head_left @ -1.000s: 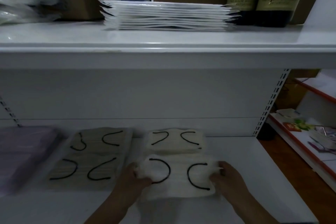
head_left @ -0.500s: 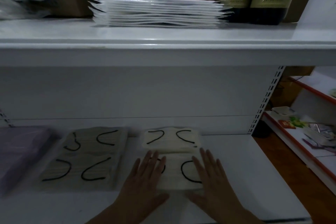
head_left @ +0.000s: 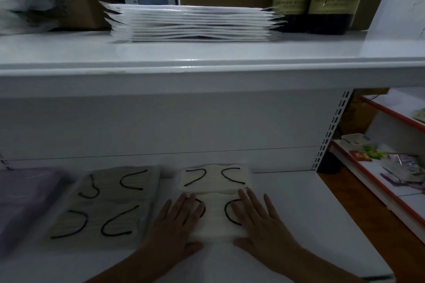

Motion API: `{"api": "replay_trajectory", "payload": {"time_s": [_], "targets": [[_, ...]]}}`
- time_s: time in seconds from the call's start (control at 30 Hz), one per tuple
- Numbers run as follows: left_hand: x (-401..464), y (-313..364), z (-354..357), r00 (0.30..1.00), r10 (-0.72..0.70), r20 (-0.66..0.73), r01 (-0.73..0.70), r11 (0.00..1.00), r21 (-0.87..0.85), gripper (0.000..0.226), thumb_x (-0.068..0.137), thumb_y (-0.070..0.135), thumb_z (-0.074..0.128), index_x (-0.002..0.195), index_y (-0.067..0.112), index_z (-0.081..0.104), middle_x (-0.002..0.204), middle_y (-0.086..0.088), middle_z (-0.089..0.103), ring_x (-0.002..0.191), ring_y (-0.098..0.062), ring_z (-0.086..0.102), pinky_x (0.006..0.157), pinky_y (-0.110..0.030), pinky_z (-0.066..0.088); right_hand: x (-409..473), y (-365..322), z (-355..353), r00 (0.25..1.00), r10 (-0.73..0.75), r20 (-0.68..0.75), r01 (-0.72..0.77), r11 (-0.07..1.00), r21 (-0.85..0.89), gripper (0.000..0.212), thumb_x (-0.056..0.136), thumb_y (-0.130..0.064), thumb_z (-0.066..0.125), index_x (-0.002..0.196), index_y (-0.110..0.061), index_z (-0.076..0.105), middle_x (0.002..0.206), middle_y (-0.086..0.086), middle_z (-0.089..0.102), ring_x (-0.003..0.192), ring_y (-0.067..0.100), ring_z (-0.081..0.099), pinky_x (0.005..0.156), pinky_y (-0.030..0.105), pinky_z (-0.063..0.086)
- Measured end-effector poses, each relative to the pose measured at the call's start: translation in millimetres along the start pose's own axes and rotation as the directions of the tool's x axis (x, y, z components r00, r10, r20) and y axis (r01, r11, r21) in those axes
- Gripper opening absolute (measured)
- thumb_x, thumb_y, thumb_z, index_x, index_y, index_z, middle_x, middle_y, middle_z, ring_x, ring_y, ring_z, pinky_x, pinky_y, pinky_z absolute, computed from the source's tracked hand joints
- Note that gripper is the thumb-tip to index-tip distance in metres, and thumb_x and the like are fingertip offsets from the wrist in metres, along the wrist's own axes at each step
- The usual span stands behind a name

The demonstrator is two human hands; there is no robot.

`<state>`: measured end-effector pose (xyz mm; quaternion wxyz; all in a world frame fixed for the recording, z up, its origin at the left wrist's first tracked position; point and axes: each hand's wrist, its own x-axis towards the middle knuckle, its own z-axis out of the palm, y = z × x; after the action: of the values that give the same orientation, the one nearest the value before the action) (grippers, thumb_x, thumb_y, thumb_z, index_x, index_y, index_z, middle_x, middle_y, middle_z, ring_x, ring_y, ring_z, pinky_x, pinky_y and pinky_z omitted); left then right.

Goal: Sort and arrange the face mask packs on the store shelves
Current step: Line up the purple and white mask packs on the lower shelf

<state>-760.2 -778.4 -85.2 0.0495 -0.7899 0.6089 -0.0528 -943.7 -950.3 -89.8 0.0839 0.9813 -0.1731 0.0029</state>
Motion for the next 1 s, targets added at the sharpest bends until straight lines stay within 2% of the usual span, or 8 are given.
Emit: {"api": "replay_trajectory", "payload": {"time_s": [0.2, 0.4, 0.57, 0.67, 0.73, 0.8, 0.87, 1.0], "targets": [[4, -1, 1, 0.999, 0.037, 0.008, -0.037, 0.999, 0.020, 0.085, 0.051, 0.073, 0.075, 0.118, 0.020, 0.070, 0.122, -0.009, 0.067, 0.109, -0.027, 0.066, 0.096, -0.041, 0.031, 8, 6, 1, 0.996, -0.084, 0.003, 0.084, 0.994, -0.074, 0.081, 0.068, -0.072, 0.062, 0.126, -0.016, 0.062, 0.135, 0.013, 0.056, 0.124, 0.030, 0.054, 0.106, 0.049, 0.014], [1, -3, 9, 0.998, 0.018, -0.058, -0.017, 1.000, 0.006, 0.085, 0.057, 0.071, 0.071, 0.123, 0.018, 0.066, 0.128, -0.011, 0.063, 0.114, -0.030, 0.063, 0.099, -0.042, 0.028, 6, 8, 8, 0.998, -0.068, 0.004, 0.069, 0.995, -0.076, 0.079, 0.082, -0.070, 0.031, 0.131, -0.014, 0.058, 0.139, 0.014, 0.052, 0.129, 0.031, 0.049, 0.106, 0.050, 0.015], [-1, 4, 5, 0.993, -0.003, -0.120, -0.004, 0.998, -0.059, 0.068, 0.094, 0.058, 0.025, 0.125, 0.013, 0.065, 0.133, -0.011, 0.060, 0.120, -0.030, 0.058, 0.108, -0.037, 0.014, 0, 5, 5, 0.999, -0.039, -0.025, 0.039, 0.999, 0.012, 0.073, 0.094, -0.063, 0.018, 0.134, -0.014, 0.054, 0.141, 0.013, 0.050, 0.131, 0.030, 0.043, 0.102, 0.046, 0.024], [15, 11, -5, 0.976, -0.093, -0.199, 0.066, 0.988, -0.139, 0.067, 0.101, 0.043, 0.011, 0.125, 0.013, 0.065, 0.134, -0.009, 0.058, 0.122, -0.028, 0.057, 0.107, -0.038, 0.034, 15, 0, -13, 0.997, 0.015, -0.081, -0.011, 0.998, 0.054, 0.070, 0.099, -0.053, 0.008, 0.141, -0.011, 0.046, 0.149, 0.013, 0.037, 0.137, 0.032, 0.039, 0.108, 0.049, 0.016], [35, 15, -16, 0.971, -0.155, -0.182, 0.122, 0.975, -0.184, 0.058, 0.102, 0.040, 0.016, 0.141, 0.011, 0.048, 0.150, -0.011, 0.039, 0.137, -0.029, 0.041, 0.110, -0.042, 0.036, 39, 2, -24, 0.998, 0.024, -0.051, -0.016, 0.987, 0.160, 0.066, 0.099, -0.052, 0.008, 0.152, -0.013, 0.016, 0.159, 0.010, -0.002, 0.148, 0.030, 0.005, 0.118, 0.049, -0.005], [55, 11, -14, 0.986, -0.164, -0.021, 0.158, 0.974, -0.163, 0.058, 0.102, 0.043, 0.016, 0.155, 0.018, 0.009, 0.162, -0.007, -0.001, 0.149, -0.025, 0.003, 0.120, -0.042, 0.009, 63, 5, -22, 0.996, 0.051, 0.072, -0.065, 0.975, 0.212, 0.067, 0.099, -0.053, 0.015, 0.153, -0.019, -0.006, 0.156, 0.004, -0.023, 0.146, 0.024, -0.019, 0.117, 0.047, -0.012], [64, 9, -4, 0.984, -0.151, 0.095, 0.161, 0.981, -0.108, 0.061, 0.102, 0.047, 0.015, 0.154, 0.022, -0.004, 0.161, -0.005, -0.012, 0.149, -0.023, -0.008, 0.119, -0.041, 0.000, 76, 3, -12, 0.982, 0.062, 0.179, -0.095, 0.979, 0.179, 0.071, 0.098, -0.056, 0.017, 0.152, -0.019, -0.009, 0.158, 0.004, -0.021, 0.146, 0.023, -0.019, 0.116, 0.050, -0.011], [67, 4, 16, 0.981, -0.147, 0.124, 0.162, 0.980, -0.112, 0.061, 0.101, 0.050, 0.014, 0.154, 0.025, -0.003, 0.162, -0.004, -0.012, 0.149, -0.022, -0.009, 0.119, -0.041, -0.001, 79, -1, 12, 0.965, 0.069, 0.252, -0.126, 0.968, 0.219, 0.075, 0.095, -0.062, 0.013, 0.153, -0.018, -0.007, 0.159, 0.001, -0.019, 0.146, 0.021, -0.018, 0.116, 0.050, -0.010]]}}
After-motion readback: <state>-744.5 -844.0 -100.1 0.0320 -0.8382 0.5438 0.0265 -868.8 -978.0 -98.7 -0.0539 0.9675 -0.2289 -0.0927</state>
